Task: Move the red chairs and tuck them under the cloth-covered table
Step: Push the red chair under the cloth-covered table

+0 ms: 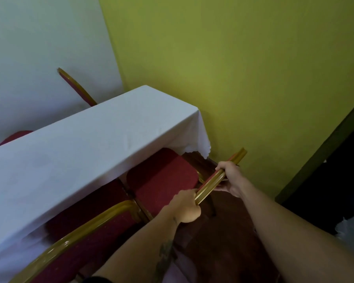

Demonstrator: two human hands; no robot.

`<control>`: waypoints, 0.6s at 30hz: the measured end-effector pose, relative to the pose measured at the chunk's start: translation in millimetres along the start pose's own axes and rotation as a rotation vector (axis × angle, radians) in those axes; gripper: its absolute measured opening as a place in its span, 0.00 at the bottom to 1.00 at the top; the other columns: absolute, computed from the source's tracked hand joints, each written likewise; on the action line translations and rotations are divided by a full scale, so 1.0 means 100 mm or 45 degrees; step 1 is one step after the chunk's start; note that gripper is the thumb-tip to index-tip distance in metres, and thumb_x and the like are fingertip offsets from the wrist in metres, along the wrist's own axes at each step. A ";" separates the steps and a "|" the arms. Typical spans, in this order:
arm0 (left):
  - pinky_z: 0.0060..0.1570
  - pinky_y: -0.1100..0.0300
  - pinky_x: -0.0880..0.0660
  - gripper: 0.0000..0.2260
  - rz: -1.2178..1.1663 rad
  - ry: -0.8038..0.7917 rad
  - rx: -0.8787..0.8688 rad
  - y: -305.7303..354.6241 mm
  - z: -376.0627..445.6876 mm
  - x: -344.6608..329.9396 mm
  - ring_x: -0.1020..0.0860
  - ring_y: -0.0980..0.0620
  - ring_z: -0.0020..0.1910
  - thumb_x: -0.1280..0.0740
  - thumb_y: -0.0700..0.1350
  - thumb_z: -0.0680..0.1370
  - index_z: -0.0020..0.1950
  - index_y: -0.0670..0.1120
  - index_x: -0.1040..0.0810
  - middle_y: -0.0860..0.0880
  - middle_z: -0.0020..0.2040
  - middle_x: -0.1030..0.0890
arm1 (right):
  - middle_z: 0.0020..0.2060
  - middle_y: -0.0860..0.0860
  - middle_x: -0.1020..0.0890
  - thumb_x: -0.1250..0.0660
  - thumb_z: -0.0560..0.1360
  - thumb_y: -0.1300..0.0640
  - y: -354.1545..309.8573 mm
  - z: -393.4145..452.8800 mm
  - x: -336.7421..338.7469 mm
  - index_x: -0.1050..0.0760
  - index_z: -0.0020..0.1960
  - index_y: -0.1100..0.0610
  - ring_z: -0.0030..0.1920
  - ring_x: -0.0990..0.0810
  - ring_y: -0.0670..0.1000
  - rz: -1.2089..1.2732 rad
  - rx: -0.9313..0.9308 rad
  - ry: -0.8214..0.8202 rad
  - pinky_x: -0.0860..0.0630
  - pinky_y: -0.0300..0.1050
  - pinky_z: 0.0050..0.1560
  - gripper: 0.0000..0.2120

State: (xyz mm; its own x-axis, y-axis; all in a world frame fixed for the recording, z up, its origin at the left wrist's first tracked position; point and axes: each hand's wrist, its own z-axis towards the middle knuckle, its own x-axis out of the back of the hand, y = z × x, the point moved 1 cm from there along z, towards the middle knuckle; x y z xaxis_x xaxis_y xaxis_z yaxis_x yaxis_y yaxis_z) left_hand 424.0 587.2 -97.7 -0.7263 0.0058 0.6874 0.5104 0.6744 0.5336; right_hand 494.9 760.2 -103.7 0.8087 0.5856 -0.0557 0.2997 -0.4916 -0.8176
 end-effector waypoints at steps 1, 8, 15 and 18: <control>0.54 0.50 0.18 0.23 -0.014 0.020 -0.023 -0.02 0.02 0.02 0.16 0.46 0.52 0.35 0.39 0.78 0.72 0.53 0.27 0.49 0.52 0.19 | 0.33 0.57 0.25 0.36 0.74 0.64 -0.02 0.03 -0.02 0.31 0.40 0.59 0.39 0.21 0.59 -0.005 -0.002 0.005 0.17 0.66 0.50 0.06; 0.52 0.53 0.18 0.31 -0.019 -0.036 -0.031 -0.14 0.17 0.33 0.16 0.45 0.53 0.34 0.38 0.77 0.79 0.55 0.33 0.48 0.54 0.19 | 0.34 0.58 0.21 0.35 0.74 0.61 -0.10 0.23 -0.26 0.31 0.41 0.59 0.40 0.18 0.60 -0.066 -0.006 0.030 0.16 0.63 0.49 0.05; 0.53 0.53 0.19 0.32 -0.024 -0.049 -0.017 -0.35 0.35 0.59 0.18 0.49 0.49 0.34 0.38 0.75 0.78 0.57 0.32 0.52 0.49 0.20 | 0.45 0.59 0.17 0.32 0.68 0.56 -0.20 0.35 -0.54 0.28 0.50 0.59 0.47 0.14 0.61 -0.079 -0.011 0.015 0.15 0.55 0.37 0.13; 0.51 0.54 0.18 0.32 -0.055 -0.032 -0.020 -0.43 0.42 0.62 0.17 0.51 0.48 0.34 0.40 0.75 0.78 0.60 0.32 0.53 0.49 0.20 | 0.45 0.60 0.18 0.32 0.67 0.56 -0.23 0.42 -0.61 0.30 0.56 0.59 0.46 0.15 0.61 -0.050 -0.003 0.043 0.16 0.53 0.34 0.19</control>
State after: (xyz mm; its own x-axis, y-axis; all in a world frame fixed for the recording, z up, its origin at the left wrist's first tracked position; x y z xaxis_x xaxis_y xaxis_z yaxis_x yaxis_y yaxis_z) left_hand 337.9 589.6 -98.3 -0.7591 -0.0048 0.6510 0.4852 0.6626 0.5706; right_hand 417.2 762.4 -105.9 0.8128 0.5826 -0.0046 0.3327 -0.4705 -0.8173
